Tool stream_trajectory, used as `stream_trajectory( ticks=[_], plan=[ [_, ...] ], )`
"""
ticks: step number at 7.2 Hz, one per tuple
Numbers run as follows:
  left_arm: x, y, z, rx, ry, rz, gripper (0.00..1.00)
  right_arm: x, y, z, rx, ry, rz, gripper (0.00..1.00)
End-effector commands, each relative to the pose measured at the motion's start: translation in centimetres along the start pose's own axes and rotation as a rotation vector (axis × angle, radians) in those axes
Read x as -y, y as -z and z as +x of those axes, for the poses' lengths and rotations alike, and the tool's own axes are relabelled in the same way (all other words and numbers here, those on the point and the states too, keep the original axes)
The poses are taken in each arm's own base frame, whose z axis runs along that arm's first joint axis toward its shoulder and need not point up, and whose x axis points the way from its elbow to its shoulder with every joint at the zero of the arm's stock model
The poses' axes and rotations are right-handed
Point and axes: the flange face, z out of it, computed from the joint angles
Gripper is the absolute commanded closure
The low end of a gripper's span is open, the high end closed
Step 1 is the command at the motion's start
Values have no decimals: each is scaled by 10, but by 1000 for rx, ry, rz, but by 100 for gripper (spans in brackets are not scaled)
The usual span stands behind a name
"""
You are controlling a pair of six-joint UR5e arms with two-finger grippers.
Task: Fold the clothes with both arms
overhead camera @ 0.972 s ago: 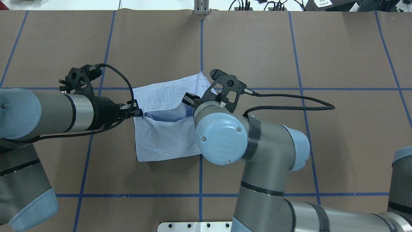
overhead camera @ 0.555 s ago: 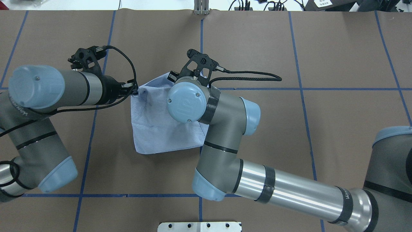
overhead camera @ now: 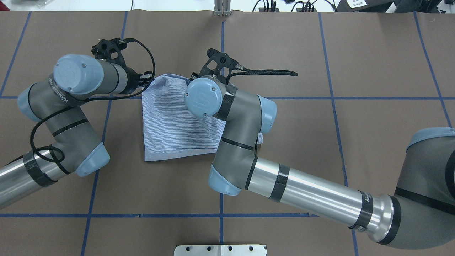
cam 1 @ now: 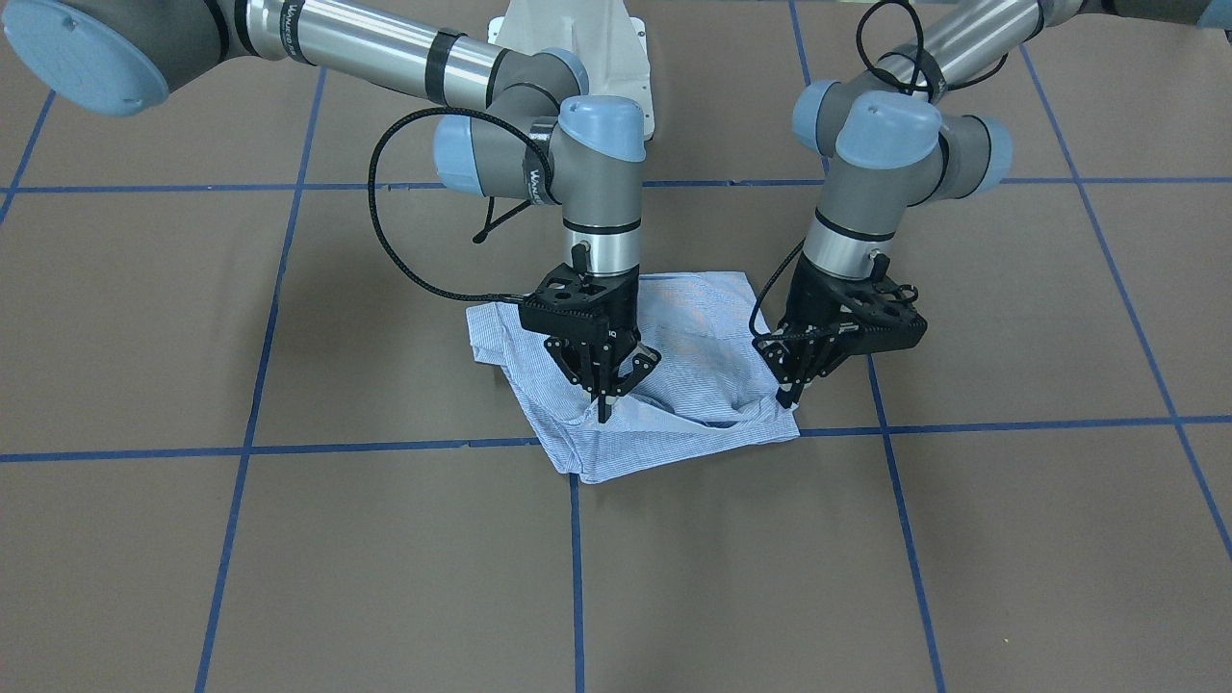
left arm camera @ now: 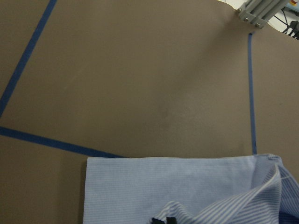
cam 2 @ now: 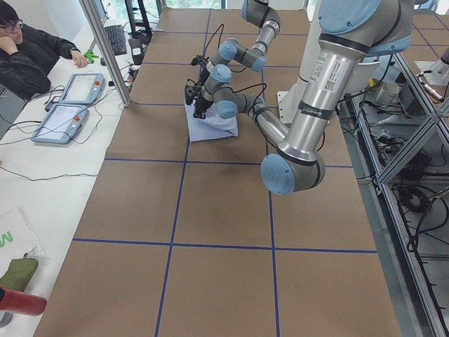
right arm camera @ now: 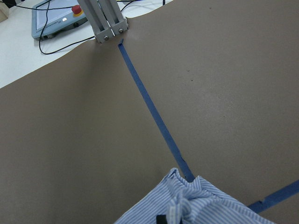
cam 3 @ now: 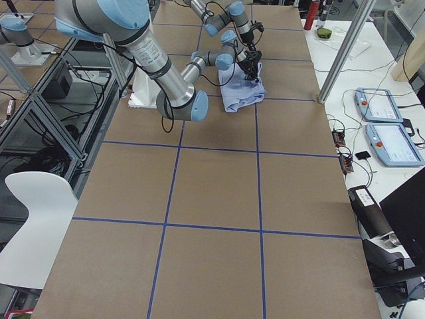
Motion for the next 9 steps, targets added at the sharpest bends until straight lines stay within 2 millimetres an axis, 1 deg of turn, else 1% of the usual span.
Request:
stream_trajectory(
  ticks=[1, 2, 3, 4, 5, 6, 7, 8, 9],
  plan=[
    [7, -17, -2, 29, 3, 20, 100, -1, -16, 7, -32, 13, 6, 100],
    [8, -26, -2, 46, 4, 18, 100, -1, -16, 7, -32, 13, 6, 100],
    [9, -27, -2, 46, -8, 18, 100, -1, -16, 7, -31, 19, 6, 100],
    [9, -27, -2, 47, -69, 16, 1, 2, -14, 4, -27, 98, 5, 1],
    [20, -20, -2, 39, -128, 28, 0, 26, -14, 1, -31, 92, -43, 0],
    [36, -8, -4, 29, -168, 38, 0, 50, -10, -2, -29, 83, -98, 0],
    [58, 16, -9, 2, -247, 30, 0, 72, -4, -7, -26, 107, -171, 0],
    [80, 37, -28, -15, -333, 14, 0, 101, 7, -2, -36, 134, -220, 0],
    [93, 55, -55, -21, -409, -1, 0, 134, 26, 18, -61, 215, -263, 0]
  ],
)
